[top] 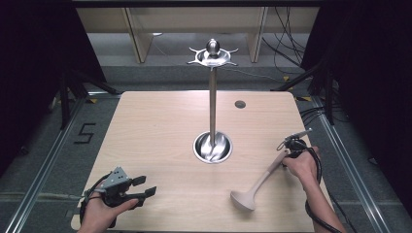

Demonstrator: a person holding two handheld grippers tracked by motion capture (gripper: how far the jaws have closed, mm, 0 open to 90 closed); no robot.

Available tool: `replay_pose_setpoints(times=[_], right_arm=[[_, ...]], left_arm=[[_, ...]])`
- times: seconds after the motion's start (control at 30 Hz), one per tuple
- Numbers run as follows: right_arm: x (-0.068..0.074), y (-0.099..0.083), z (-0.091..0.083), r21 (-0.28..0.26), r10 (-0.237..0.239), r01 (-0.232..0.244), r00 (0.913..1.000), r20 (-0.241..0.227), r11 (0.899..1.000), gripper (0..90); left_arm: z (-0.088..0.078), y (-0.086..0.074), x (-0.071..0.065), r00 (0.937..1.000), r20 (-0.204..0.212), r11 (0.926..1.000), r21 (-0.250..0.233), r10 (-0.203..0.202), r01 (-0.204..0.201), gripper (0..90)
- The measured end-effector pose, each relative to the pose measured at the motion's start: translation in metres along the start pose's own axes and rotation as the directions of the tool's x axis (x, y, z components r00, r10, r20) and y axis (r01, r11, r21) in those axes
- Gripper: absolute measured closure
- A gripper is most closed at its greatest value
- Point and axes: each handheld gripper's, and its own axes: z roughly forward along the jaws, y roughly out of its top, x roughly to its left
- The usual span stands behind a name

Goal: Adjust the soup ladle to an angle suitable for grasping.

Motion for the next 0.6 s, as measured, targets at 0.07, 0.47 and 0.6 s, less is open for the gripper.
replay_pose_setpoints(times=[0.07, 0.47, 0.6], right_arm=[[0.002, 0.001, -0.001, -0.008, 0.020, -0.020, 0.9998, 0.003, 1.000, 78.3], [0.024, 0.001, -0.014, 0.004, 0.126, -0.126, 0.9893, -0.073, 0.992, 41.2], [0.031, 0.003, -0.010, 0.034, 0.147, -0.145, 0.9869, -0.066, 0.989, 36.2]], left_arm=[[0.000, 0.000, 0.000, 1.0000, -0.001, 1.0000, -0.003, -0.003, 0.003, 38.9], [-0.001, 0.000, -0.001, 0.9999, -0.016, 1.0000, 0.008, -0.002, 0.002, 38.9], [-0.001, 0.000, 0.000, 1.0000, -0.003, 1.0000, -0.002, -0.002, 0.002, 38.9]])
